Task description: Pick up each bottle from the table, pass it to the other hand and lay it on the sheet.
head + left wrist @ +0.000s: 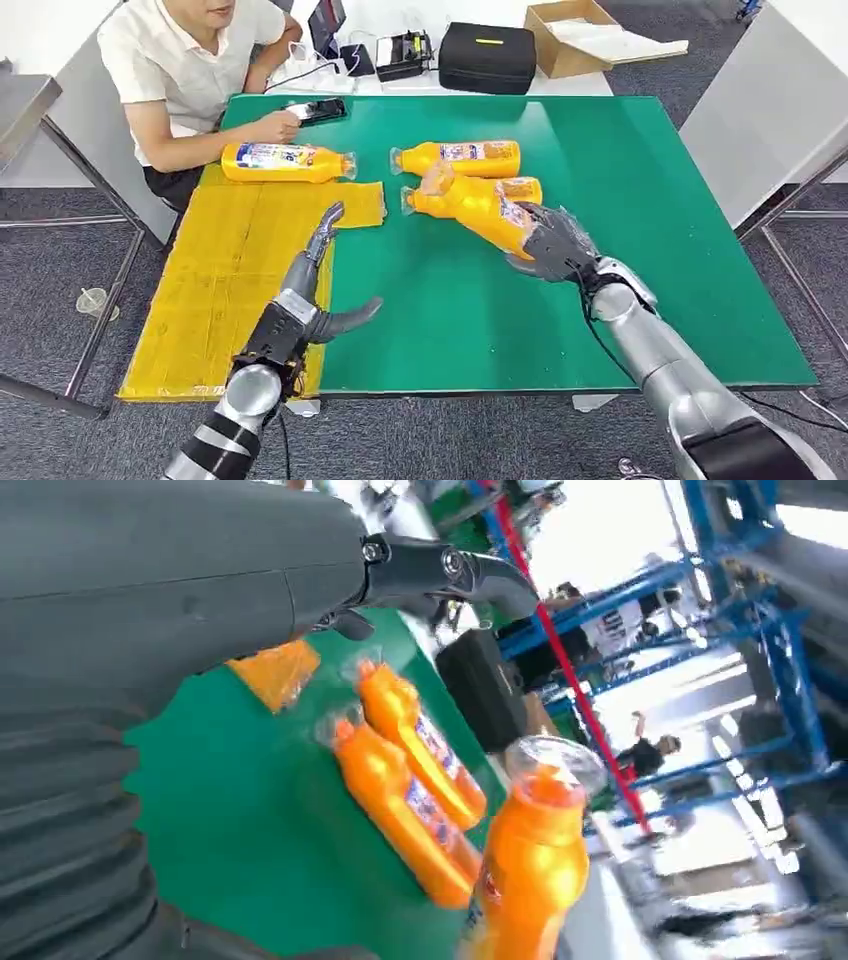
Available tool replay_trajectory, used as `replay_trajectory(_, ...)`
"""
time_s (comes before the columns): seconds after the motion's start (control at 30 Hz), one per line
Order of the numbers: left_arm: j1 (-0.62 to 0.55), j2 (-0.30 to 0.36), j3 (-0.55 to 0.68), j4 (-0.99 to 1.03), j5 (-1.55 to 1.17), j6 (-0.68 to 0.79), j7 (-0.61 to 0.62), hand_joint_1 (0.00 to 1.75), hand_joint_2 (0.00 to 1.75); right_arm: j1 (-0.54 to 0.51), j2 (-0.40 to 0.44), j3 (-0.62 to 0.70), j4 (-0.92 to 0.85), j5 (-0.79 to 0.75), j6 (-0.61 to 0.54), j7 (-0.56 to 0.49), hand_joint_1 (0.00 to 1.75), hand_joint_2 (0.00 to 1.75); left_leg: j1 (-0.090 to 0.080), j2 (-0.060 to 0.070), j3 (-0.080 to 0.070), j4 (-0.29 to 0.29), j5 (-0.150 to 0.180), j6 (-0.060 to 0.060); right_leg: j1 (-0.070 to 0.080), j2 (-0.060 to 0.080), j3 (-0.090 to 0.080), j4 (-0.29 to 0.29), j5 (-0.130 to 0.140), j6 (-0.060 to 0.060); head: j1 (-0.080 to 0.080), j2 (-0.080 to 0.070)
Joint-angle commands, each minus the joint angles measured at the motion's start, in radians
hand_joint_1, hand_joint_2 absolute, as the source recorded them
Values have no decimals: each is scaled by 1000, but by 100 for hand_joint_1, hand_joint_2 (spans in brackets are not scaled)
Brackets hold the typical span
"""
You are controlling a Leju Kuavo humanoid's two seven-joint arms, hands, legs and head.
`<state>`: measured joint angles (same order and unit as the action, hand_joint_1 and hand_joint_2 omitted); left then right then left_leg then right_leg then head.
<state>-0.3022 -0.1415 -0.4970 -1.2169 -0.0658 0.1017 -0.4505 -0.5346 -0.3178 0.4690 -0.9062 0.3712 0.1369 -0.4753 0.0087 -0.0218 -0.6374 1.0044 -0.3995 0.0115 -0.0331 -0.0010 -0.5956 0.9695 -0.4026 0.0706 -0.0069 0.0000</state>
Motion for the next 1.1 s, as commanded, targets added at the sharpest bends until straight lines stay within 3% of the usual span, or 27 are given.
replay_trajectory(0.03,32,-107,44,64,487,-215,75,0,175,109,146,-84,-178,-125,161,-102,175,175,1,4,3,0,-2,0,1,2,3,-1,-1,-3,0,0)
replay_trajectory(0.17,-17,-106,7,118,482,-176,35,0,175,94,205,-3,-150,-118,171,-99,175,175,1,6,4,0,-3,-1,2,4,3,0,-1,-4,0,0)
replay_trajectory(0.37,-68,-103,-42,181,447,-245,-15,0,175,64,248,45,-73,-195,255,-165,175,175,2,5,6,1,-3,-1,3,2,4,0,-2,-5,0,0)
replay_trajectory(0.57,-111,-118,-44,230,404,-264,-72,0,175,40,260,109,-59,-187,289,-173,175,175,1,3,2,0,-1,0,1,2,1,0,0,-3,0,0)
replay_trajectory(0.63,-125,-126,-52,228,324,-192,-105,0,175,15,265,145,-19,-191,313,-150,175,175,1,4,4,1,-2,-1,2,3,3,0,-1,-4,0,0)
replay_trajectory(0.97,-125,-129,-50,229,309,-179,-110,0,175,5,262,156,3,-194,315,-150,175,175,1,2,1,0,-1,0,1,1,1,0,0,-2,0,0)
replay_trajectory(1.0,-126,-120,-69,216,223,-116,-164,0,175,-4,258,172,9,-191,323,-149,175,175,1,4,4,1,-2,0,2,2,3,0,-1,-4,0,0)
replay_trajectory(1.1,-130,-127,-68,220,196,-94,-159,0,175,-24,254,210,29,-189,360,-154,175,175,2,5,6,2,-4,0,2,3,5,1,-3,-6,0,0)
